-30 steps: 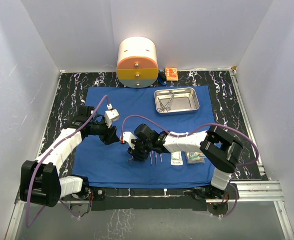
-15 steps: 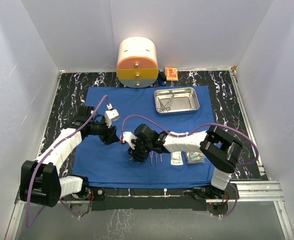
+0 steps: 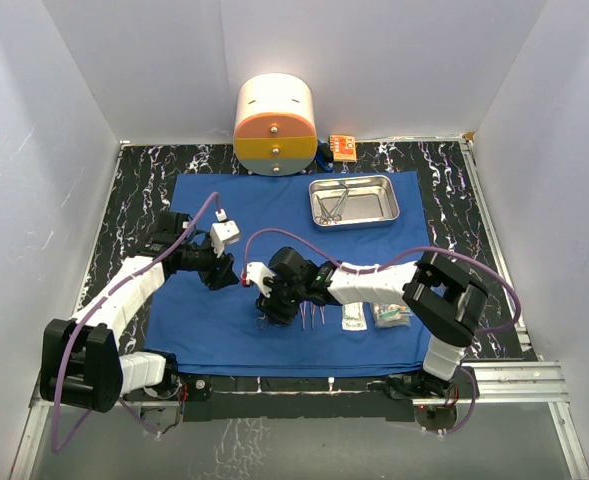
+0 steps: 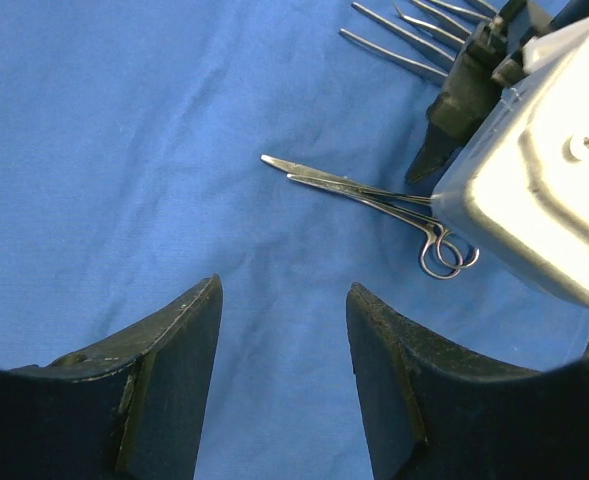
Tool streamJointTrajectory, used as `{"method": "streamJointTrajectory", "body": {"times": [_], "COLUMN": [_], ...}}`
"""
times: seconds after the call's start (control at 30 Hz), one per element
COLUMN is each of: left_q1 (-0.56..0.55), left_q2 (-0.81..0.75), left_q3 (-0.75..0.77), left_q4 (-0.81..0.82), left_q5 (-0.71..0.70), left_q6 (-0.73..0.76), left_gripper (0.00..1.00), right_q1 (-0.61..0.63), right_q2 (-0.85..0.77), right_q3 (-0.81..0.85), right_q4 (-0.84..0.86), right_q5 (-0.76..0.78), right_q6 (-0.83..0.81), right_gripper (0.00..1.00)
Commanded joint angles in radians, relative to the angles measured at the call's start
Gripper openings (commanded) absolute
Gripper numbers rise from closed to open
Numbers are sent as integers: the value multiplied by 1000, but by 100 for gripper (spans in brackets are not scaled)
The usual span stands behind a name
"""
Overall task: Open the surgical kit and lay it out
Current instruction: Adjust the medical item in the surgical kit.
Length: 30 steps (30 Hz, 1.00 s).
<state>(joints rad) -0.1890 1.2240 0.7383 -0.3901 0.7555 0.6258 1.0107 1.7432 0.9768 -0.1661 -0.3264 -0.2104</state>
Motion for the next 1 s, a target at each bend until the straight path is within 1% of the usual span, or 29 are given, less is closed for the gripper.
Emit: {"method": "streamJointTrajectory", "body": {"times": [0.0,0.1,0.2,0.37,0.5,0.63,0.83,0.97], "left_q1": [-19,-54,-77,-149,-208,-227,-265,-288], "left_q2": [31,62,97,139,203,235,277,305], "left_q3": [-4,1,11,32,50,69,96,112], "left_q4": [-16,-11,8,26,25,61,89,96], "left_q5": [-6,-42,-55,-99,-155,-165,-184,-200], "left_q6": [84,107,102,130,185,175,153,150], "left_gripper": [51,51,51,53,53,53,53,53], "right_q1": [-2,-18,-69,-210,-328,-443,-558,-598], "right_q2": [-86,-110,-139,-202,-260,-312,-354,-362], "right_q3": [47,55,59,44,18,-16,-50,-63], "right_q4": [11,5,1,7,16,36,64,78], "right_q5": [41,47,24,-61,-72,-96,-122,-148], "right_q6": [-14,-22,-15,20,24,37,44,54], "right_gripper": [43,43,43,43,43,43,43,43]}}
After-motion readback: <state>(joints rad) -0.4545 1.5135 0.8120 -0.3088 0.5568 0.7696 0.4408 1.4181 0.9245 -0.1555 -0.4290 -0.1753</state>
